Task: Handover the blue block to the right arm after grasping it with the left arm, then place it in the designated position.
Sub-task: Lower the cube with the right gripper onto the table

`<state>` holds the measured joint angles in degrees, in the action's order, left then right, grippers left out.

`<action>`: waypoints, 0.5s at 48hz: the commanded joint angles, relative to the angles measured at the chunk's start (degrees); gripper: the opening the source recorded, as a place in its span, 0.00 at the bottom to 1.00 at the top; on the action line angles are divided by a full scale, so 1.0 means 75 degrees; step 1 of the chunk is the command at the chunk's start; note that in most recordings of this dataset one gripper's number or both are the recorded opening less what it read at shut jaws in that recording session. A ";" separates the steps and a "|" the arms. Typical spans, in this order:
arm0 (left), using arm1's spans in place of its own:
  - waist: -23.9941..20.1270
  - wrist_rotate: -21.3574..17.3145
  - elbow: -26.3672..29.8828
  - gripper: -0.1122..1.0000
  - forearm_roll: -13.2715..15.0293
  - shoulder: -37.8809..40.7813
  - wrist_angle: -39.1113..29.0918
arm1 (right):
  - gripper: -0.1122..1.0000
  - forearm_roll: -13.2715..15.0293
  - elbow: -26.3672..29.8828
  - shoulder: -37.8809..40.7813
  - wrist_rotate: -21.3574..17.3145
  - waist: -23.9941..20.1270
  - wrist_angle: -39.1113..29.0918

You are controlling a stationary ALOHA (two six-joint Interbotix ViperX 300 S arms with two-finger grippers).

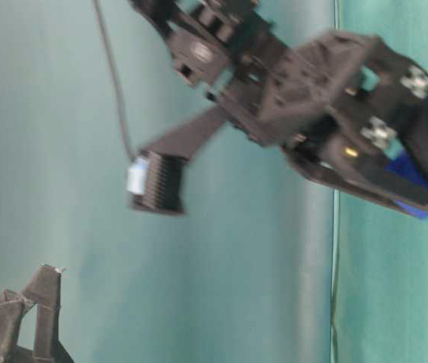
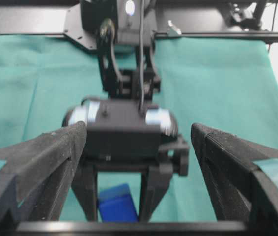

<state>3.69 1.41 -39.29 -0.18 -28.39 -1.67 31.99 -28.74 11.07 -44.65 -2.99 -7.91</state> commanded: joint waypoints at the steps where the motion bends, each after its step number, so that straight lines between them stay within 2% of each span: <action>1: 0.0023 0.0012 0.0152 1.00 0.0000 -0.0035 0.0047 | 0.66 -0.0012 0.0316 0.0152 -0.0012 0.0082 0.0141; 12: 0.0023 0.0023 0.0152 1.00 0.0012 -0.0035 0.0047 | 0.66 -0.0012 0.0480 0.0598 -0.0012 0.0164 0.0164; 24: 0.0012 0.0023 0.0152 1.00 0.0000 -0.0035 0.0070 | 0.66 0.0000 0.0434 0.0633 0.0012 0.0164 0.0117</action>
<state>3.69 1.58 -39.20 -0.18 -28.39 -1.58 32.08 -26.46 16.79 -44.65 -1.85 -7.12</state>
